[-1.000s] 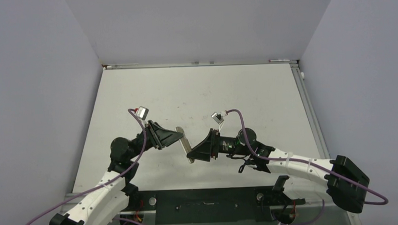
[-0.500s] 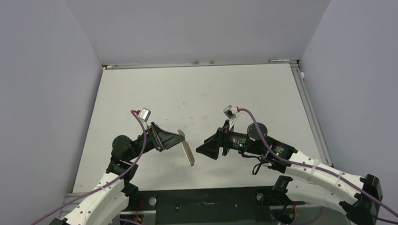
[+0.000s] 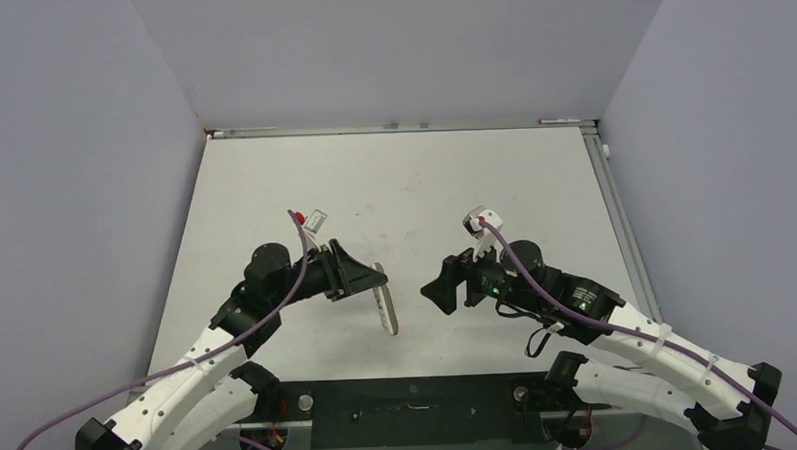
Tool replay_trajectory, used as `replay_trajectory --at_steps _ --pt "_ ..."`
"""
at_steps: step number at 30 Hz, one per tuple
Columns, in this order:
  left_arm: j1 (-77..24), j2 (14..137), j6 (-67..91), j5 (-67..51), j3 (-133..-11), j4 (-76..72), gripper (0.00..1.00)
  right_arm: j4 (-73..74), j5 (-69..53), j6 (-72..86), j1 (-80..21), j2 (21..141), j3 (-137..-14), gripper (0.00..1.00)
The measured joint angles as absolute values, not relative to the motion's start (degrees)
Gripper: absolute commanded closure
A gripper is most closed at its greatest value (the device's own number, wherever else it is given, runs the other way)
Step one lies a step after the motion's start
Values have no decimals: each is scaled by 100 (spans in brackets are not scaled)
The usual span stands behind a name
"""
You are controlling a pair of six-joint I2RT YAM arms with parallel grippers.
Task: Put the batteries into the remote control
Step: Turn over the remote control at the center of the board.
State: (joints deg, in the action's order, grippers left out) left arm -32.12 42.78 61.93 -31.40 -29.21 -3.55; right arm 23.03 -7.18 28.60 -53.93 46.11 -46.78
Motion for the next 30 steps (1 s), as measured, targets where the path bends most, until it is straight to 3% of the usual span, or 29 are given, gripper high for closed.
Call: replay_trajectory --at_steps 12,30 --pt "-4160 5454 5483 -1347 -3820 1511 100 3159 325 2729 -5365 4401 -4700 24" --pt "-4888 7767 5367 336 -5057 2281 100 3430 873 2875 -5365 4370 -4469 24"
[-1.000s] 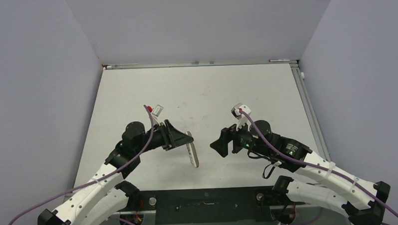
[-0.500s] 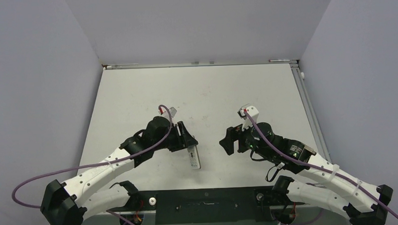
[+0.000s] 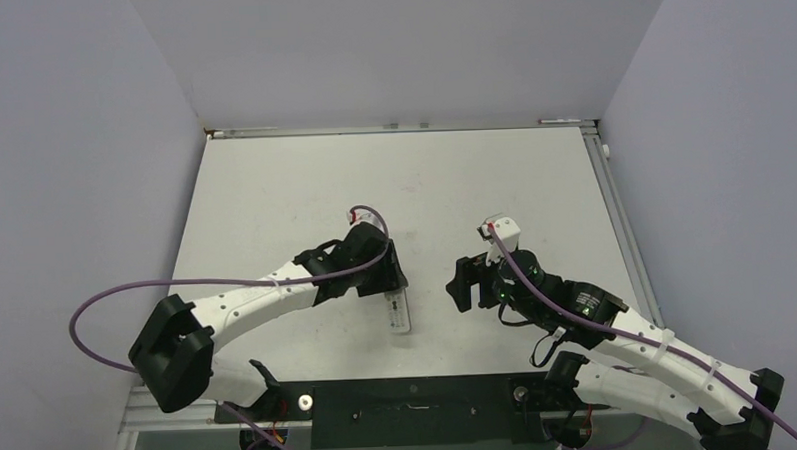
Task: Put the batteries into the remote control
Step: Turn over the remote control at the center of the board.
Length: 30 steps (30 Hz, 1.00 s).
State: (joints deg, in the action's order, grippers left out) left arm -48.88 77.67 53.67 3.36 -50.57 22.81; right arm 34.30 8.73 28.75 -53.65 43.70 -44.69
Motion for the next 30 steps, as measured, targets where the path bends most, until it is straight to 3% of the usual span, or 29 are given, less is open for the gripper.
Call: replay_trajectory --at_steps 10,20,23,26,30 --pt "-5017 8899 5328 510 -5459 2322 100 3489 1041 2915 -5365 4379 -4320 25" --pt "-5017 9590 5319 440 -5739 2320 71 3487 1074 2915 -5365 4552 -4316 25" --pt "-5017 9627 5319 423 -5739 2318 59 3487 1076 2915 -5365 4563 -4309 24" --pt "-5017 9647 5319 416 -5739 2318 39 3487 1076 2915 -5365 4571 -4309 24" --pt "-5017 9647 5310 401 -5739 2314 31 3489 1076 2915 -5365 4604 -4309 24"
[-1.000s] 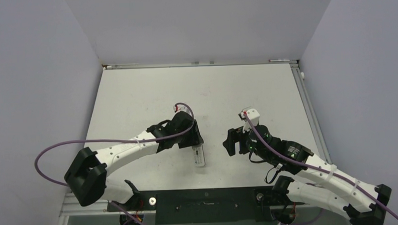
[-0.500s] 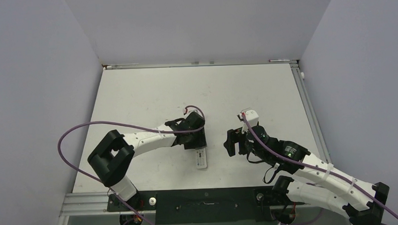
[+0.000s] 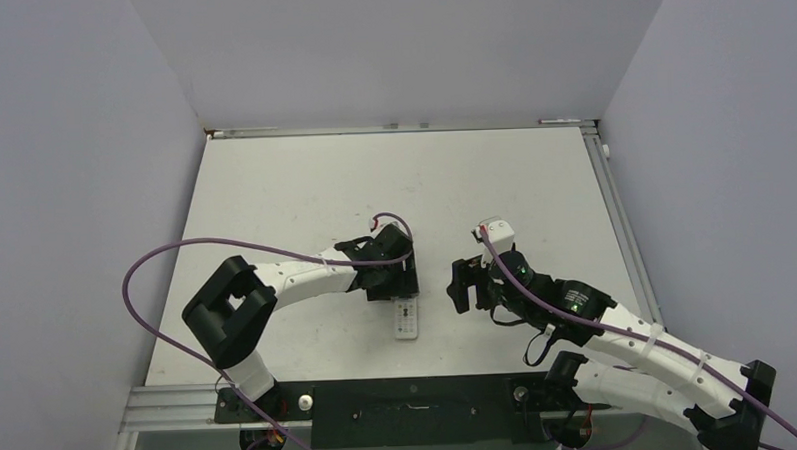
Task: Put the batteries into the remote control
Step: Turn over the remote control at the center of the board, then reset both arms
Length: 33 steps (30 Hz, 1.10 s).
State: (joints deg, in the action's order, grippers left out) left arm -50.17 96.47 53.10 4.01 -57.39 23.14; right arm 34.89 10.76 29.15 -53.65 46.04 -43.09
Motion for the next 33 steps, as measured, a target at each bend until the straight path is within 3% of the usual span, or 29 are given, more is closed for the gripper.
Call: replay_trajectory --at_steps 1,16,33 --pt "-5017 9647 5308 401 -5739 2314 1 3489 1076 2917 -5365 4617 -4309 24" --pt "-5017 9382 5159 362 -5739 2320 4 3767 1190 2917 -5365 4639 -4499 23" --pt "-5015 7590 4528 451 -5739 2735 4 3992 1916 3146 -5365 4606 -4768 21"
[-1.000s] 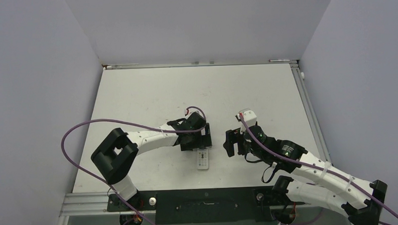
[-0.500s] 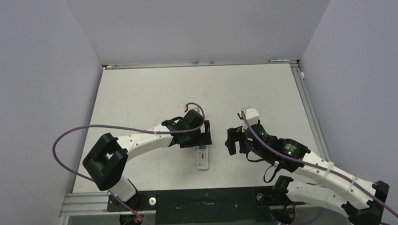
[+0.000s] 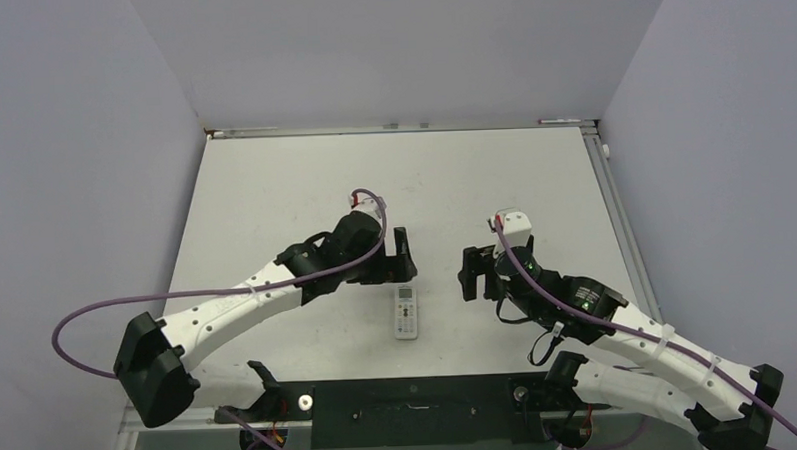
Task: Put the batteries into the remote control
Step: Reset both arms
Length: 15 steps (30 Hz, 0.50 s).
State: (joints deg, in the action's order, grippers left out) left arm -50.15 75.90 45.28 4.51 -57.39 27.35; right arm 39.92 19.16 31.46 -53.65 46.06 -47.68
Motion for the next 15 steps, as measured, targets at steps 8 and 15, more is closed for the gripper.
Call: replay_trajectory --at_steps 8,15 --pt "-4893 6646 4117 633 -5739 3116 4 4069 2268 3267 -5365 4355 -4864 21" --pt "-4641 5813 3782 727 -5739 3516 4 4084 2499 3369 -5365 4147 -4882 21"
